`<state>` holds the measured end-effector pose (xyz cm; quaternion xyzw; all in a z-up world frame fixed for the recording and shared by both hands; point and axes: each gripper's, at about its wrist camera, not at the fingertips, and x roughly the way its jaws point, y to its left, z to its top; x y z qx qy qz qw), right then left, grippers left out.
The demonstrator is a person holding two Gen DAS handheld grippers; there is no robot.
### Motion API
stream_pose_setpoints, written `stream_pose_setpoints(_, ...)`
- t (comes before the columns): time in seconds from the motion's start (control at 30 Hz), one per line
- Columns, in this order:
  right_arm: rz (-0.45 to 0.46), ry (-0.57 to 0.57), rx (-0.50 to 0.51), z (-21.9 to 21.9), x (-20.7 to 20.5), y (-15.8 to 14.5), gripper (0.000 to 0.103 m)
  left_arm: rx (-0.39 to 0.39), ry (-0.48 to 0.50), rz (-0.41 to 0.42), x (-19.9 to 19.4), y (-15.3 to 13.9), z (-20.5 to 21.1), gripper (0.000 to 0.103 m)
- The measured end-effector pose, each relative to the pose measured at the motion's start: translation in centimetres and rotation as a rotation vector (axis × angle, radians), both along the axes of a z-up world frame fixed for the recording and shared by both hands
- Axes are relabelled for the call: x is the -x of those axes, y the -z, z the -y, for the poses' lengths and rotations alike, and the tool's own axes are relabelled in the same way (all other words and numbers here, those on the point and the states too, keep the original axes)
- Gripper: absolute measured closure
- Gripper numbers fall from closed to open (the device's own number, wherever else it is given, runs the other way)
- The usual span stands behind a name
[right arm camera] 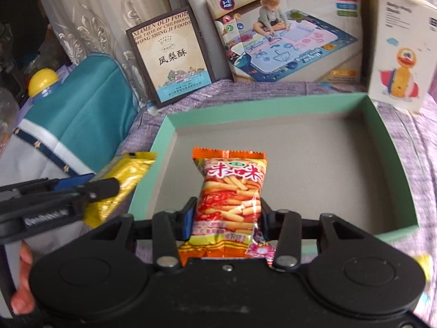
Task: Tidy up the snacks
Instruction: 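Place the yellow wafer bar in the tray with left tool while right tool places orange bag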
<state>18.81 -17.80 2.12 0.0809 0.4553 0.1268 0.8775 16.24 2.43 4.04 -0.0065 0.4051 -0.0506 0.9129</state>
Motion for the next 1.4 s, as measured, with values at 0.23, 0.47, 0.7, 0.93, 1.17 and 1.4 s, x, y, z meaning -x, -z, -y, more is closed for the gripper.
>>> stream_pose_setpoints(0.23, -0.05, 0.019, -0.047, -1.6, -7.9, 3.4, 0.06, 0.037, -0.013, -0.068, -8.3, 4.2, 0.2, 0.061)
stream_pose_setpoints(0.47, -0.049, 0.011, -0.045, -3.0, -11.6, 5.9, 0.058, -0.019, -0.014, -0.079, -11.8, 6.7, 0.1, 0.06)
stream_pose_setpoints(0.7, -0.039, 0.055, -0.06, -1.6, -12.1, 5.7, 0.016, -0.055, -0.117, -0.055, -11.6, 6.3, -1.5, 0.006)
stream_pose_setpoints(0.93, -0.031, 0.033, -0.011, 0.0, -7.4, 3.7, 0.0, -0.046, -0.094, -0.036, -8.7, 4.8, -2.1, 0.0)
stream_pose_setpoints(1.17, -0.044, 0.029, 0.023, 0.4, -2.6, 2.4, 0.0, 0.016, -0.092, -0.059, -4.3, 3.9, -2.0, 0.0)
stream_pose_setpoints(1.4, -0.051, 0.062, 0.007, 1.4, 2.2, 0.9, 0.0, -0.054, -0.007, -0.03, 1.3, 2.9, 0.0, 0.0)
